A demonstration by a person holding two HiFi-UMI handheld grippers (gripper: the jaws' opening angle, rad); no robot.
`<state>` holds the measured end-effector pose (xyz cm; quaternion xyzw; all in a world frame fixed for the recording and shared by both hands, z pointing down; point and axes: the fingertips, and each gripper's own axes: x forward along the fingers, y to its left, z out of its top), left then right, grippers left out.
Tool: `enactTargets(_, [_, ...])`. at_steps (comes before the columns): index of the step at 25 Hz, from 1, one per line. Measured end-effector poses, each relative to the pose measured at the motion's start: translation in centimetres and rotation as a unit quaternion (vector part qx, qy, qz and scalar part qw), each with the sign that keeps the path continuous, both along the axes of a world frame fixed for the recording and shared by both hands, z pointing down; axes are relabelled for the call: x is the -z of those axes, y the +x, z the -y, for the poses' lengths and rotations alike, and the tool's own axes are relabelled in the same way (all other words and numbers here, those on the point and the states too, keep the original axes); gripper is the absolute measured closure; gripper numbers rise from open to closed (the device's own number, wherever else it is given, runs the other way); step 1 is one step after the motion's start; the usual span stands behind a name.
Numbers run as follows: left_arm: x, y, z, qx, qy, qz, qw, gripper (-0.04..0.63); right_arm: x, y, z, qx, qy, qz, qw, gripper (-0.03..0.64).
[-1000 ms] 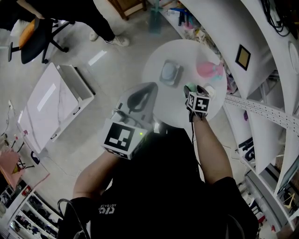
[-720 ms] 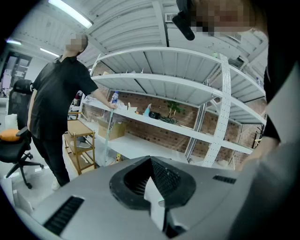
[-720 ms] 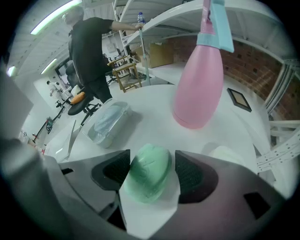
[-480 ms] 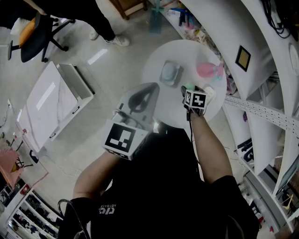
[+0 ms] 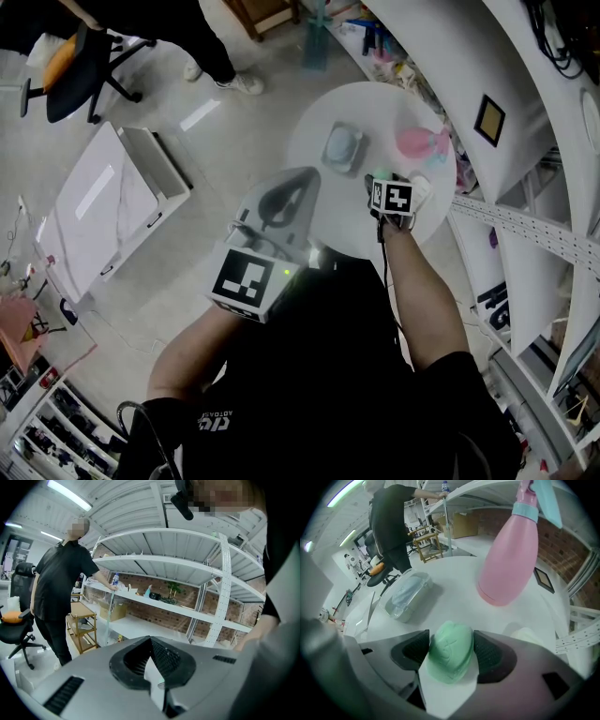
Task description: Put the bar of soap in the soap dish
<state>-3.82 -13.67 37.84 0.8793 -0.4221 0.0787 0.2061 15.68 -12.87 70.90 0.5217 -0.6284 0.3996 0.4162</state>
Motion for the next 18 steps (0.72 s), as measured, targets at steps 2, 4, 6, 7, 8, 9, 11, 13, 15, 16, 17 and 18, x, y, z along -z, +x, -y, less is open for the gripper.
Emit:
enactTargets(2, [0.0, 0.0, -0.2, 0.003, 0.000, 0.000, 1.0000, 0.595, 0.0, 0.1, 0.1, -0.001, -0.001, 0.000, 1.000, 0.316])
enactTargets(4, [-0.1, 0.1, -0.4, 0.000, -0.002, 0.005, 1.0000, 0.595, 0.0, 0.3, 0.0, -0.007, 0.000, 0.006, 1.000, 0.316])
enactTargets(6, [0.0, 0.2, -0.4, 0.000, -0.002, 0.003, 1.0000, 0.595, 0.1, 0.4, 0.0, -0.017, 0.002, 0.022, 1.000, 0.318])
enactTargets(7, [0.1, 0.1, -0.4, 0.001, -0.001, 0.001, 1.0000, 0.595, 0.2, 0.4, 0.0, -0.025, 0.003, 0.033, 0.999, 0.318])
enactTargets(8, [0.2, 0.1, -0.4, 0.000, 0.000, 0.001, 1.0000, 0.595, 0.4, 0.4, 0.0, -0.033, 0.005, 0.046, 0.998, 0.318])
enactTargets(9, [0.2, 0.1, -0.4, -0.001, 0.001, 0.002, 1.0000, 0.595, 0.6, 0.5, 0.0, -0.041, 0.008, 0.057, 0.998, 0.319])
enactTargets(11, [0.2, 0.2, -0.5, -0.004, 0.002, 0.004, 1.0000, 0.595, 1.2, 0.7, 0.0, -0.054, 0.017, 0.073, 0.996, 0.321])
enactTargets(13, [0.2, 0.3, -0.6, -0.008, 0.003, 0.003, 1.0000, 0.595, 2.1, 1.0, -0.1, -0.066, 0.030, 0.086, 0.994, 0.322])
enactTargets(15, [0.4, 0.5, -0.7, -0.011, 0.005, -0.001, 0.9999, 0.595, 3.1, 1.3, -0.2, -0.082, 0.045, 0.101, 0.990, 0.324])
enactTargets(16, [0.5, 0.7, -0.7, -0.013, 0.006, -0.003, 0.9999, 0.595, 3.6, 1.6, -0.3, -0.092, 0.053, 0.109, 0.988, 0.325])
enactTargets(17, [0.6, 0.9, -0.8, -0.016, 0.008, -0.003, 0.9998, 0.595, 4.2, 2.1, -0.4, -0.102, 0.060, 0.115, 0.986, 0.325])
enactTargets(18, [0.7, 1.2, -0.8, -0.020, 0.010, -0.003, 0.9997, 0.595, 4.7, 2.6, -0.5, -0.111, 0.067, 0.120, 0.984, 0.325])
